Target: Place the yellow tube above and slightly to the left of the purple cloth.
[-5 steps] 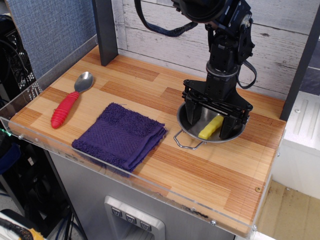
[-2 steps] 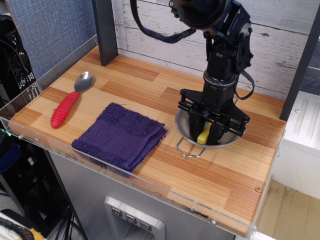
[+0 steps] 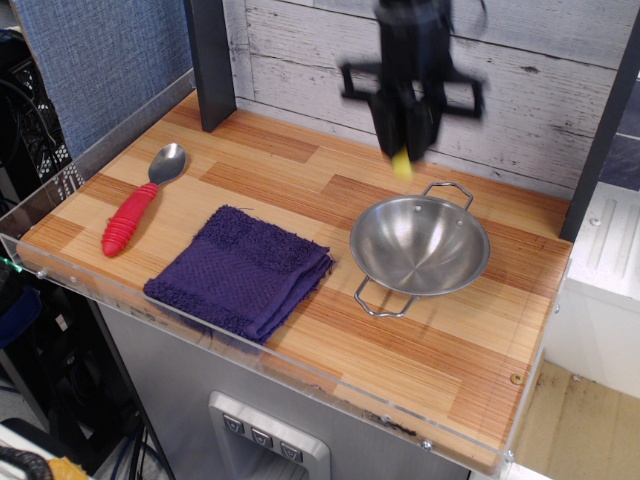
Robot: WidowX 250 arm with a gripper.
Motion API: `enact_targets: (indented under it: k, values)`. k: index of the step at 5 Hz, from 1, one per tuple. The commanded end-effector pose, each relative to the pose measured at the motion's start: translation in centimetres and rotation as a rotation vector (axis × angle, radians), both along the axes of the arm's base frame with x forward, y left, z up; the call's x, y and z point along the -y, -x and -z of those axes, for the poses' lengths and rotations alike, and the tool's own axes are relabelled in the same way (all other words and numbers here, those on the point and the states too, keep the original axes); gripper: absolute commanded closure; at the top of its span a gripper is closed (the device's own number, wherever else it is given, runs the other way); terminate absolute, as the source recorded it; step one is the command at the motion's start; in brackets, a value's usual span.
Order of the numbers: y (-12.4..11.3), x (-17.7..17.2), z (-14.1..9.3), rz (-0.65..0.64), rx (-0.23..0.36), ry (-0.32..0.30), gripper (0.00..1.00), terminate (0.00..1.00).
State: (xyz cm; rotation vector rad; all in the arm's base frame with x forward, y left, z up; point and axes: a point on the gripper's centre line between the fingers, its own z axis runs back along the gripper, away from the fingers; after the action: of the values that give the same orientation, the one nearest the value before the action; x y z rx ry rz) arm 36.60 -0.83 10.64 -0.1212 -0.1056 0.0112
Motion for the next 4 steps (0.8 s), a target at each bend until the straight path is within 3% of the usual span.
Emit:
enact_targets:
  k: [1, 2, 3, 4]
  values:
    - [-1.8, -9.7, -6.5, -0.138, 0.033, -0.119, 1.00, 0.00]
    - [-1.1, -14.6, -5.3, -0.170, 0.020, -0.157, 1.00, 0.00]
    - [0.0, -18.3, -2.3, -0.165, 0.006, -0.187, 1.00, 0.00]
    - [1.9, -18.2, -0.2, -0.145, 0.030, -0.180, 1.00, 0.00]
